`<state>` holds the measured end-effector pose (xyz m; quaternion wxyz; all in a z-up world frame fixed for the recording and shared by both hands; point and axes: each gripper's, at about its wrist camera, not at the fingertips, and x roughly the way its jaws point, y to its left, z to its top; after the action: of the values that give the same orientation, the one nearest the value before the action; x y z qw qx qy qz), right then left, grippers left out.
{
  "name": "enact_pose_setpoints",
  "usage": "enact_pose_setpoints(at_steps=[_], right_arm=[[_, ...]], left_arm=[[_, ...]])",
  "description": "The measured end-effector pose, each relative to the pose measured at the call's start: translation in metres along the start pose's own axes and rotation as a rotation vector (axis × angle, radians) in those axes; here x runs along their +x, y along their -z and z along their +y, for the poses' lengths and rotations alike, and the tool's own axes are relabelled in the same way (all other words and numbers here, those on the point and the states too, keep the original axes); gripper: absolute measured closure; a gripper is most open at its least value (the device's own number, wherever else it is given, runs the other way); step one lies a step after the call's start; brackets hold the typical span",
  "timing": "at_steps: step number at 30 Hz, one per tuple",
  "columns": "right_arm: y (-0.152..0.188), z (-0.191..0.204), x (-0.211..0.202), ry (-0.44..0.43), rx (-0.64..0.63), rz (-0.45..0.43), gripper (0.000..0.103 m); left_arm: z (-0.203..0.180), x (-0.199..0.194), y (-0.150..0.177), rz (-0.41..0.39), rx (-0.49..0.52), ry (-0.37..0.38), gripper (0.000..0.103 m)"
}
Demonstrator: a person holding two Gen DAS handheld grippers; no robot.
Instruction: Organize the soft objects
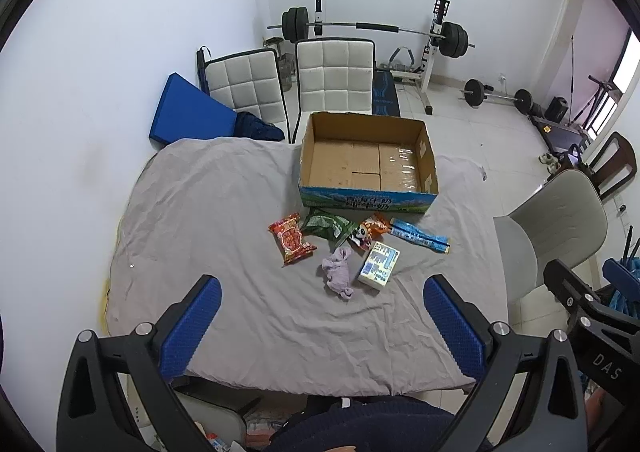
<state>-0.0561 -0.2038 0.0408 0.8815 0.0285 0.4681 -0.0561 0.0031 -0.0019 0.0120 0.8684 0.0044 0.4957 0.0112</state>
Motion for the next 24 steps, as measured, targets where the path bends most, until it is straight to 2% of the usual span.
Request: enact_pose_setpoints(at_steps=[12,24], right_arm=[[-0.007,0.001,0.006,-0.008,-0.012,-0.003,0.000],[-0.014,-0.001,0.005,0.010,0.003,-0.029,0.000]], left_arm=[[-0.002,0.000,-0.007,-0.008,-0.010,-0.016,0.000],[-0.003,-0.003,-0.010,-0.027,-0.011,0.004,0.000]])
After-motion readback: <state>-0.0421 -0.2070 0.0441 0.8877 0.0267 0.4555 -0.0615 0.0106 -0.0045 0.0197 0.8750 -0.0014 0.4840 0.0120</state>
